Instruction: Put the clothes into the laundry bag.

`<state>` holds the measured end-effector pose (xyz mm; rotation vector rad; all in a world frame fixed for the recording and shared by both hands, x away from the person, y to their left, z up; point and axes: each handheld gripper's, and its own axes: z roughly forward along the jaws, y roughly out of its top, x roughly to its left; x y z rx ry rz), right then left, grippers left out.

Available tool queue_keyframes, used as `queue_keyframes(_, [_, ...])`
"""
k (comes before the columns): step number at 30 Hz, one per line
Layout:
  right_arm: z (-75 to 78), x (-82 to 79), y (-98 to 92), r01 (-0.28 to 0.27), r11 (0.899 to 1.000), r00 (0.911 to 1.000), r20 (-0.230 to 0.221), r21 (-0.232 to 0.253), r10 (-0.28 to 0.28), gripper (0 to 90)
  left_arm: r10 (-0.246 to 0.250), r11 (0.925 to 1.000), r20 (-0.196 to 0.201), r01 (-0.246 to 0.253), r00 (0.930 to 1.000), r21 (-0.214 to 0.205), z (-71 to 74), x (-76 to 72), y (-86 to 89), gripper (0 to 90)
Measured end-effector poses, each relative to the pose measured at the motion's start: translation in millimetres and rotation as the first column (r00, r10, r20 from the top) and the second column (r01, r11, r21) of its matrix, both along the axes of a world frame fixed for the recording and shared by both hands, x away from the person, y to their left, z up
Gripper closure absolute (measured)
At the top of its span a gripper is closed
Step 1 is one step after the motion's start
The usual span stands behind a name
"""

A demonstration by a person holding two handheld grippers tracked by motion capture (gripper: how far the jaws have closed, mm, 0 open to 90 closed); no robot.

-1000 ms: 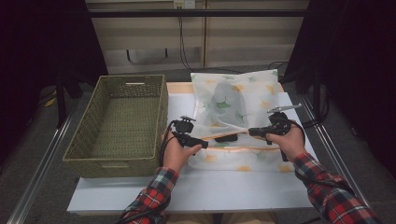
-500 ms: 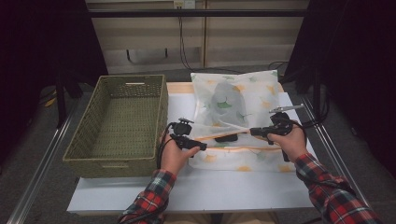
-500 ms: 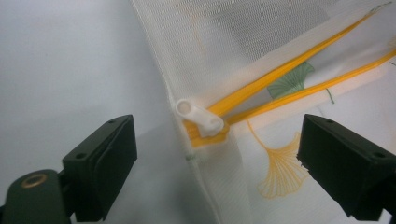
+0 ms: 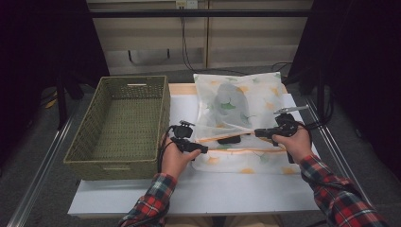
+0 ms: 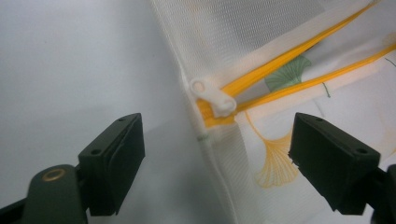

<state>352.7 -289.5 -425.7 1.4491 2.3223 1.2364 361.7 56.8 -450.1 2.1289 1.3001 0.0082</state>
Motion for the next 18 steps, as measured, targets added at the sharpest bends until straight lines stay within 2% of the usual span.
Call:
queue_keyframes(6, [0.9,-0.3,-0.3,0.006,1.0,1.0,-0.003,0.007,-0.006,89.8,0.002,0.9998,-0.04,-0.003,0.9992,-0.019,-1.3,-0.2,1.2,26.6])
queue_keyframes(9, [0.8,0.1,-0.9,0.005,1.0,1.0,-0.003,0.006,-0.005,89.8,0.005,0.9999,-0.047,-0.006,0.9989,-0.011,-0.3,-0.8,2.0,33.8])
queue_keyframes(12, [0.7,-0.5,-1.5,0.009,1.0,1.0,-0.004,0.012,-0.009,89.8,0.015,0.9997,-0.048,-0.015,0.9987,-0.016,1.4,-1.7,2.8,45.1])
queue_keyframes(13, [0.7,-0.6,-1.8,0.008,1.0,1.0,-0.003,0.013,-0.008,89.8,-0.007,0.9999,-0.058,0.007,0.9983,-0.012,2.0,-1.6,4.1,50.7])
queue_keyframes(15, [0.1,-0.9,-2.1,0.006,1.0,1.0,-0.002,0.014,-0.006,89.8,-0.014,0.9996,-0.044,0.013,0.9989,-0.026,1.5,-2.3,4.3,58.1])
queue_keyframes(16, [0.0,-1.1,-1.8,0.008,1.0,1.0,-0.002,0.017,-0.008,89.8,-0.015,0.9992,-0.066,0.012,0.9977,-0.038,1.7,-2.4,4.4,63.4])
queue_keyframes(17, [0.0,-1.3,-1.4,0.004,1.0,1.0,-0.003,0.019,-0.004,89.8,-0.001,0.9991,-0.068,-0.002,0.9977,-0.043,1.8,-2.8,3.9,64.8])
queue_keyframes(18, [0.1,-1.6,-0.8,0.003,1.0,1.0,-0.004,0.02,-0.003,89.8,0.001,0.9995,-0.075,-0.004,0.9972,-0.032,3.0,-3.2,3.3,68.0])
